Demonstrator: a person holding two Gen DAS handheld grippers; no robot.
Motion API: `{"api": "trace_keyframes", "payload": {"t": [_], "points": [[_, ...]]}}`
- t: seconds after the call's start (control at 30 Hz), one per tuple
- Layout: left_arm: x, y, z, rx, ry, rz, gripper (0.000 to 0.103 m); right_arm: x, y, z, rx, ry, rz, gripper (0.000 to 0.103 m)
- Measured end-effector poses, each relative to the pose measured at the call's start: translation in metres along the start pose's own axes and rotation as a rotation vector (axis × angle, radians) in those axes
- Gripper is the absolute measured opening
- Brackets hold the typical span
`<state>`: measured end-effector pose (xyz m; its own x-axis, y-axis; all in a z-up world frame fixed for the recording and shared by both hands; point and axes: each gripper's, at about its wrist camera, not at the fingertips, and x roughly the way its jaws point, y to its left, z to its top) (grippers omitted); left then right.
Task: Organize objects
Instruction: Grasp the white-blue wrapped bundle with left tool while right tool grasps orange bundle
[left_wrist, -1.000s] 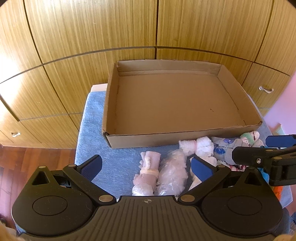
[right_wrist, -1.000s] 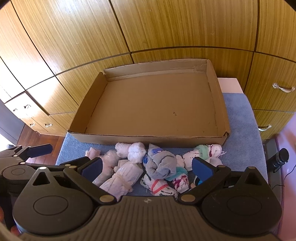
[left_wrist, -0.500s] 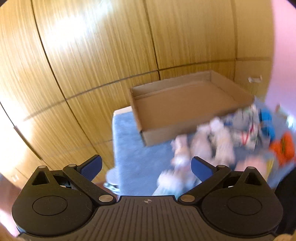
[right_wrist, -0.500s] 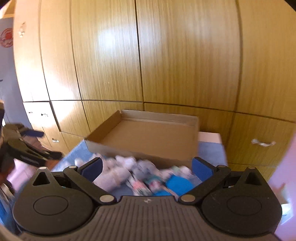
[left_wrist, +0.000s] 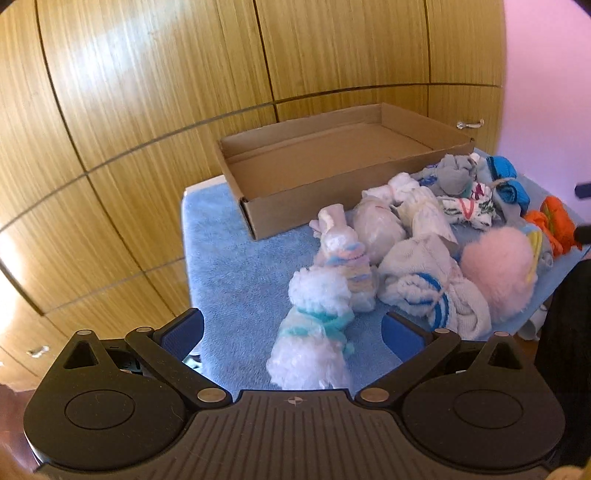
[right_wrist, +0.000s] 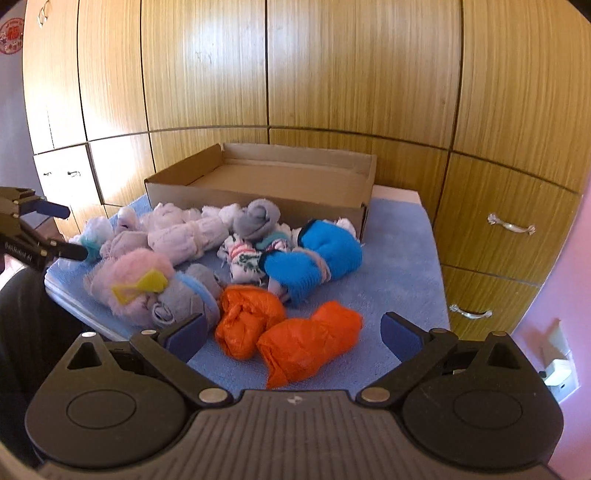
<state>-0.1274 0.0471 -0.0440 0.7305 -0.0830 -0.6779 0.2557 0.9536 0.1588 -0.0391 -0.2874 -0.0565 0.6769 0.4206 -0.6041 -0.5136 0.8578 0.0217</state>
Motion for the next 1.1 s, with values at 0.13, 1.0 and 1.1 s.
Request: {"api": "trace_keyframes", "payload": {"t": [0.13,1.0,1.1], "points": [[0.012,0.006,-0.002,-0.012,0.007,-0.035,0.101,0.006,-0.005,-0.01,0.018,0.028,-0.01,0.091],[0.024,0.019,-0.001,-0.075,0.03,-0.143,0.046,0.013,-0.027,-0.009,0.122,-0.002,-0.03,0.047],[0.018,0.026,0.008,-0.108,0.025,-0.134,0.046,0.005,-0.026,0.003,0.097,-0.023,-0.029,0.047]]}}
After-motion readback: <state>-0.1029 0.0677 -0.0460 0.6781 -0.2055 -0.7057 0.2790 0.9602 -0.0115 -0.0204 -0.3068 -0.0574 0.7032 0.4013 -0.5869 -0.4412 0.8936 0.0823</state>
